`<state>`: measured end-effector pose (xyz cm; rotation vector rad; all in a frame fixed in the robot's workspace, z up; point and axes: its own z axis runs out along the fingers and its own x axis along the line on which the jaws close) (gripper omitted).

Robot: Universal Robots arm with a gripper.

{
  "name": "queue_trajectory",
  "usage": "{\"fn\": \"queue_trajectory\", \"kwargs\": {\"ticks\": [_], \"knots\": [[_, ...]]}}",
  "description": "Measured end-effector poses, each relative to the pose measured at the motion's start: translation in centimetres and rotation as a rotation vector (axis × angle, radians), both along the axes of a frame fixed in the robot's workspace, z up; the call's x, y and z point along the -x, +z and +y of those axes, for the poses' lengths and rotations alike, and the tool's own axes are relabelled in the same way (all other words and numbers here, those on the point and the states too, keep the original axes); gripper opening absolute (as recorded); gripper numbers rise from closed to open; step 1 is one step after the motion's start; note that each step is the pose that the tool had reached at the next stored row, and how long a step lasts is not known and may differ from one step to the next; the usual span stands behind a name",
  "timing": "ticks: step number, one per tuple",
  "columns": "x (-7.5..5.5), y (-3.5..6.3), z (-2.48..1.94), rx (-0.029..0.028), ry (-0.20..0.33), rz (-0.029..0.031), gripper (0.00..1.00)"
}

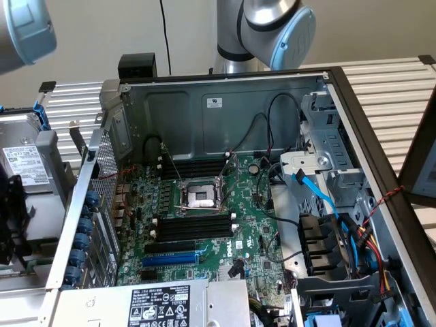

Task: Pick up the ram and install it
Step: 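Pick up the ram and move it above insertion slot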

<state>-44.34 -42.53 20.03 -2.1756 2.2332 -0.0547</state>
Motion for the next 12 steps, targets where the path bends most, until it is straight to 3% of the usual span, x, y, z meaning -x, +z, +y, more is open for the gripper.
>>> {"fn": "queue_trajectory", "kwargs": {"ticks": [1, 2, 7, 11, 12], "knots": [[-0.01, -0.04, 0.0, -0.0052, 0.0, 0.0002, 0.3], [-0.01, -0.07, 0.01, -0.0062, 0.0, 0.0005, 0.3], [-0.08, -0.13, -0.08, -0.0069, 0.0, 0.0025, 0.3], [-0.59, -0.11, -0.49, -0.0072, 0.0, 0.0091, 0.3], [-0.65, -0.11, -0.55, -0.0076, 0.0, 0.0158, 0.3]]}}
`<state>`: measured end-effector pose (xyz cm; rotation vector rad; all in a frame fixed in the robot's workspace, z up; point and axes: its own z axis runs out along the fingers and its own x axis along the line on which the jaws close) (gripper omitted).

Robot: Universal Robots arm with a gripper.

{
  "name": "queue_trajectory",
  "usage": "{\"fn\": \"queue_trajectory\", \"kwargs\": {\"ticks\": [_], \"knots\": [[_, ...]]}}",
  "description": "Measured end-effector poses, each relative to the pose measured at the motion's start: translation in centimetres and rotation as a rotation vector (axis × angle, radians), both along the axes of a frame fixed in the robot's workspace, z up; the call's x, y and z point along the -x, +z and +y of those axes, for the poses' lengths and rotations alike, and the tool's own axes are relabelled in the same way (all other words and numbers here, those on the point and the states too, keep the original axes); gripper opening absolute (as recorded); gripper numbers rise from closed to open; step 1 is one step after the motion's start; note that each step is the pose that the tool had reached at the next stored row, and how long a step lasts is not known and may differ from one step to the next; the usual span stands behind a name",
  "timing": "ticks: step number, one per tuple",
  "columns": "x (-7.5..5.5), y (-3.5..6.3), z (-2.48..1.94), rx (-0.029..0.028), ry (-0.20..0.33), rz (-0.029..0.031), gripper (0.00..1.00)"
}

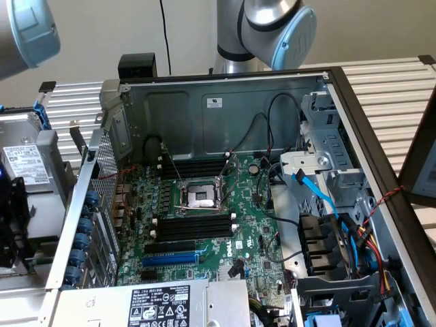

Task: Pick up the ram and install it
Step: 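Pick up the ram and move it above insertion slot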

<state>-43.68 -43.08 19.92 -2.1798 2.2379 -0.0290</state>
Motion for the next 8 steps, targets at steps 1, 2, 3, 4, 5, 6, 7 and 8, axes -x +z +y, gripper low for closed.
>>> {"fn": "queue_trajectory", "kwargs": {"ticks": [1, 2, 3, 4, 5, 6, 7, 8], "knots": [[-0.01, 0.0, -0.01, -0.0003, 0.0, 0.0068, 0.3], [-0.02, 0.01, -0.01, -0.0006, 0.0, 0.0127, 0.3], [-0.04, 0.01, -0.01, -0.0012, 0.0, 0.0183, 0.3], [-0.04, 0.01, -0.01, -0.0018, 0.0, 0.0208, 0.3], [-0.04, 0.01, -0.01, -0.0018, 0.0, 0.0208, 0.3], [-0.04, 0.01, -0.01, -0.0019, 0.0, 0.0209, 0.3], [-0.04, 0.01, -0.01, -0.0019, 0.0, 0.0208, 0.3], [-0.04, 0.01, -0.02, -0.0019, 0.0, 0.0208, 0.3]]}}
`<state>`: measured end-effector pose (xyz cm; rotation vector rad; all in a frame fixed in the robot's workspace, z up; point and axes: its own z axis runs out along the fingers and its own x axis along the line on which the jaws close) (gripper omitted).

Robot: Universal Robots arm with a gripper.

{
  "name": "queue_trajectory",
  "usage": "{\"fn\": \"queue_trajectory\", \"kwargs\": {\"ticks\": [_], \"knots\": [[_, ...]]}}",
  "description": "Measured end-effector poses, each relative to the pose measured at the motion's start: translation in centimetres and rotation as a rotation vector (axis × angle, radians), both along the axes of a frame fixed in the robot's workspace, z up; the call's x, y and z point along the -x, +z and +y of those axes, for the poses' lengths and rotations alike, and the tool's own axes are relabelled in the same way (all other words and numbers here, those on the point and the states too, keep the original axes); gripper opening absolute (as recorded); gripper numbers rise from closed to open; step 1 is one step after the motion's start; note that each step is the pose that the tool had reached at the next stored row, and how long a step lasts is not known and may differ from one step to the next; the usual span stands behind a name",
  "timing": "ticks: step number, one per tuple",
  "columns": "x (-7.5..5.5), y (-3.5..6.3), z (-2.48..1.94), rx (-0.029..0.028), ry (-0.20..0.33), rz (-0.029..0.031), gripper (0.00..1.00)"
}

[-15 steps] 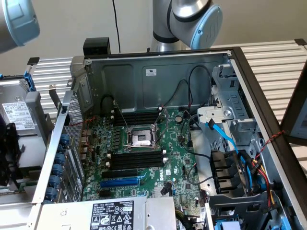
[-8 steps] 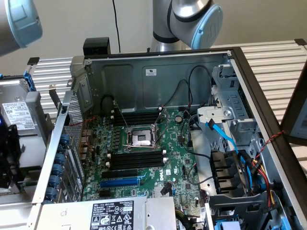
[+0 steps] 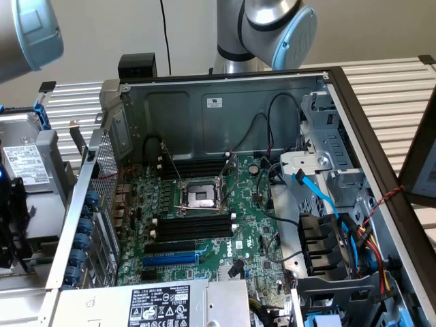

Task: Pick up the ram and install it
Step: 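Pick up the ram and move it above insertion slot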

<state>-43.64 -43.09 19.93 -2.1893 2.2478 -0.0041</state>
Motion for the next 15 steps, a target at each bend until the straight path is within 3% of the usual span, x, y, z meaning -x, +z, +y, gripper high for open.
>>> {"fn": "queue_trajectory", "kwargs": {"ticks": [15], "knots": [[-0.16, 0.24, 0.0, -0.0001, 0.003, -0.001, 0.3]]}}
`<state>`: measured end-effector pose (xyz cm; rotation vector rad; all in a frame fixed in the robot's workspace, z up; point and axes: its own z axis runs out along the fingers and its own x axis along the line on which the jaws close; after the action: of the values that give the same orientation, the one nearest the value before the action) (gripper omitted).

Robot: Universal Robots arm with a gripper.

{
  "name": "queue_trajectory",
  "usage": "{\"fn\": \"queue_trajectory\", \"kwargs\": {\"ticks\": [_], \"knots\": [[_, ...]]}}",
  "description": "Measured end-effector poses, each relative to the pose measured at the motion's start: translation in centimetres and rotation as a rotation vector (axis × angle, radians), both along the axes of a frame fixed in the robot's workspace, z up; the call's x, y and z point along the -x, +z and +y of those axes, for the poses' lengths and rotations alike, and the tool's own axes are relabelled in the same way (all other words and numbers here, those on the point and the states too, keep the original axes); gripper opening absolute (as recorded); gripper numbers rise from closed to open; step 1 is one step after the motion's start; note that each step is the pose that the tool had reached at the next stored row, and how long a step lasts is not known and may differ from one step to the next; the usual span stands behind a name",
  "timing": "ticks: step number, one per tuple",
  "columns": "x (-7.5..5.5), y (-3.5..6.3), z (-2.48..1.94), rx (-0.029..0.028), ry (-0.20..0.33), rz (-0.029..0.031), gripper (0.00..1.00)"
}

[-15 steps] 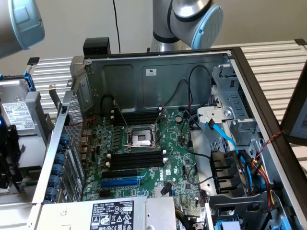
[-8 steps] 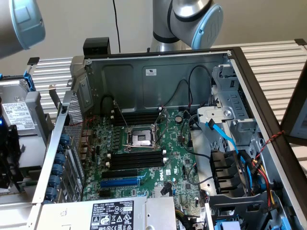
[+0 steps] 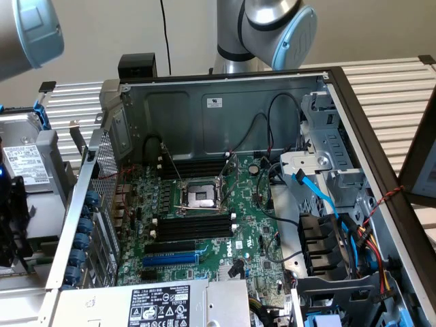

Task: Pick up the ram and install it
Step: 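Pick up the ram and move it above insertion slot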

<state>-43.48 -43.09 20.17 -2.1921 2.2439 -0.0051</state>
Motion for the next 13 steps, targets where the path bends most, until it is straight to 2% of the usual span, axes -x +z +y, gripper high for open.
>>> {"fn": "queue_trajectory", "kwargs": {"ticks": [2, 3, 4, 7, 13], "knots": [[0.0, 0.0, 0.0, 0.0001, 0.0, -0.0007, 0.22], [0.0, 0.01, -0.01, 0.0002, 0.0, -0.0021, 0.22], [0.0, 0.01, -0.01, 0.0002, 0.0, -0.0042, 0.15], [0.0, -0.02, 0.0, 0.0, 0.0, -0.0099, 0.15], [0.0, -0.02, 0.0, 0.0002, 0.0, -0.0101, 0.15]]}}
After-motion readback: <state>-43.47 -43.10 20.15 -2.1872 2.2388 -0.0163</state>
